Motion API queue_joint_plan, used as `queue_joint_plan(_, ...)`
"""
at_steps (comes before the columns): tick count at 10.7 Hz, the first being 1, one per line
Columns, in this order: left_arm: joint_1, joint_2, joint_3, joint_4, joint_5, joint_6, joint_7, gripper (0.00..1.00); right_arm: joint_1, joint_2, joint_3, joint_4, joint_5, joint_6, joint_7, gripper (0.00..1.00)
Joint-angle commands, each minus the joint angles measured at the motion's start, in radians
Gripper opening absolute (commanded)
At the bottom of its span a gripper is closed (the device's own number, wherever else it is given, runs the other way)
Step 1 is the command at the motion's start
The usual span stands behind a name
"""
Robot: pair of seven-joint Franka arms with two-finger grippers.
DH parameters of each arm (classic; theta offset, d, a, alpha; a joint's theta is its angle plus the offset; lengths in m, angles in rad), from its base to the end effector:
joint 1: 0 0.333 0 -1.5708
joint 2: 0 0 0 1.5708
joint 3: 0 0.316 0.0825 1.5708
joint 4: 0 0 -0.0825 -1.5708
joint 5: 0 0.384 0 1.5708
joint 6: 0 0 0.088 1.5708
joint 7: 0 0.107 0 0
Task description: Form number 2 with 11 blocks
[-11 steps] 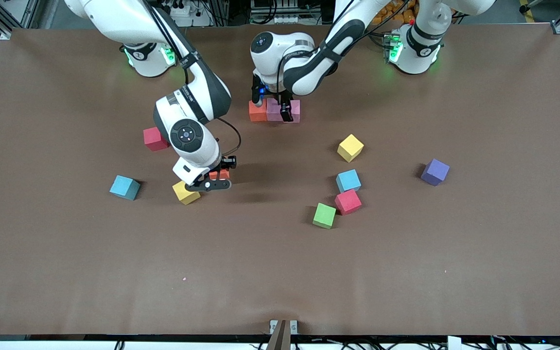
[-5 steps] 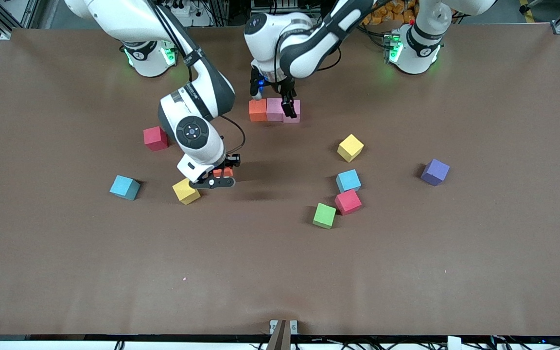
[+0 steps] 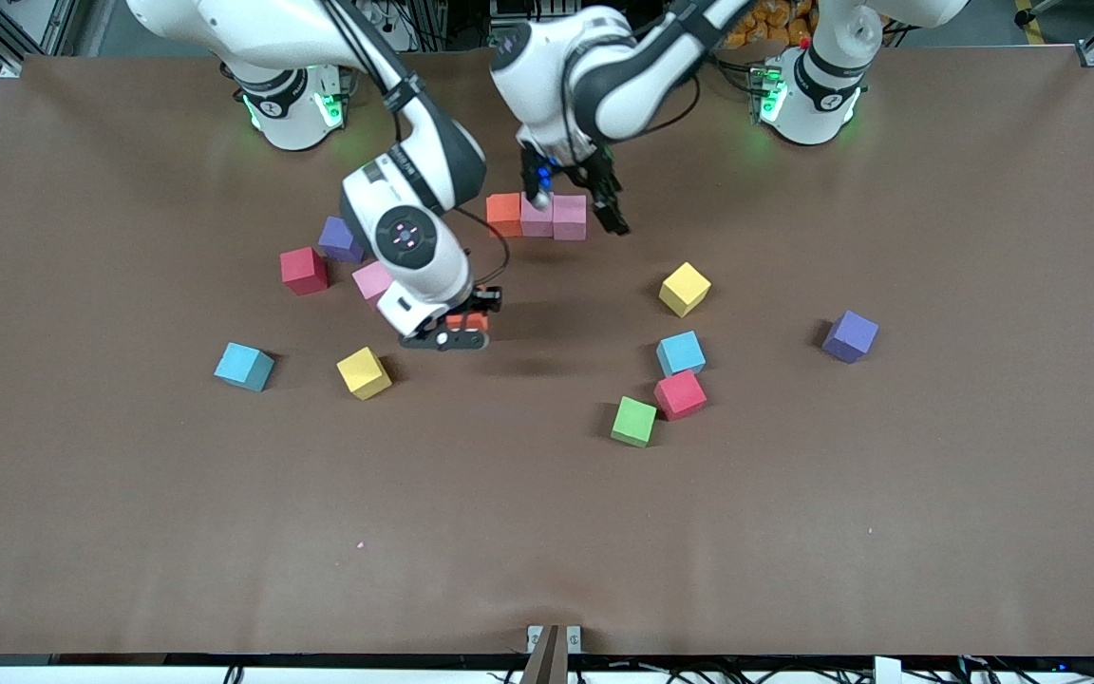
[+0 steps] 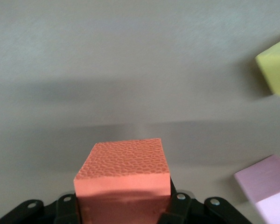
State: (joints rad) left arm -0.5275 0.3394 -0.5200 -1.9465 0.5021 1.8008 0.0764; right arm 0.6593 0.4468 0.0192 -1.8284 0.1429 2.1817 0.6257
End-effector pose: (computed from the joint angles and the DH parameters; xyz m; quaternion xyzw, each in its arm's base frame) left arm 0.3244 -0.4619 0.3035 -0.7533 0.6087 0.1150 0.2210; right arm 0.4914 0.4020 0.2822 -0.9969 0.0181 0.0739 0.0199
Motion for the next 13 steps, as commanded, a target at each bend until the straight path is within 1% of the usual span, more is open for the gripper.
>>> queue_joint_plan(1,0.146,-0.031,-0.006,-0.017,0.013,-0.008,0.102,1.00,0.093,0.032,-0.004,0.035,0.017,0.029,0.107,0.30)
queue_joint_plan(2,0.177,-0.031,0.008,-0.014,0.016,-0.009,0.133,1.00,0.115,0.059,-0.004,0.072,0.015,0.027,0.158,0.30)
queue_joint_plan(4,0.195,-0.025,0.092,0.006,0.023,-0.005,0.135,1.00,0.157,0.070,-0.005,0.084,0.015,0.027,0.187,0.30)
queue_joint_plan(5,0.220,-0.005,0.132,0.053,0.027,0.006,0.149,1.00,0.183,0.075,-0.005,0.080,0.015,0.029,0.193,0.30)
queue_joint_plan(6,0.277,0.028,0.150,0.108,0.044,0.052,0.204,1.00,0.206,0.085,-0.005,0.081,0.014,0.032,0.231,0.30)
queue_joint_plan(7,0.334,0.076,0.152,0.189,0.033,0.058,0.227,1.00,0.227,0.098,-0.005,0.083,0.011,0.050,0.259,0.30)
queue_joint_plan(8,0.340,0.108,0.155,0.257,0.024,0.054,0.224,1.00,0.238,0.110,-0.005,0.083,0.011,0.075,0.276,0.30)
queue_joint_plan(10,0.348,0.122,0.172,0.290,0.018,0.055,0.206,1.00,0.256,0.133,-0.005,0.083,0.011,0.102,0.289,0.30)
queue_joint_plan(11,0.369,0.142,0.173,0.320,-0.008,0.060,0.203,1.00,0.263,0.145,-0.005,0.083,0.011,0.111,0.289,0.30)
queue_joint_plan(12,0.395,0.174,0.173,0.368,-0.063,0.064,0.204,1.00,0.275,0.153,-0.005,0.083,0.011,0.131,0.289,0.30)
queue_joint_plan(13,0.412,0.194,0.173,0.406,-0.173,0.064,0.204,1.00,0.283,0.165,-0.005,0.083,0.012,0.145,0.302,0.30)
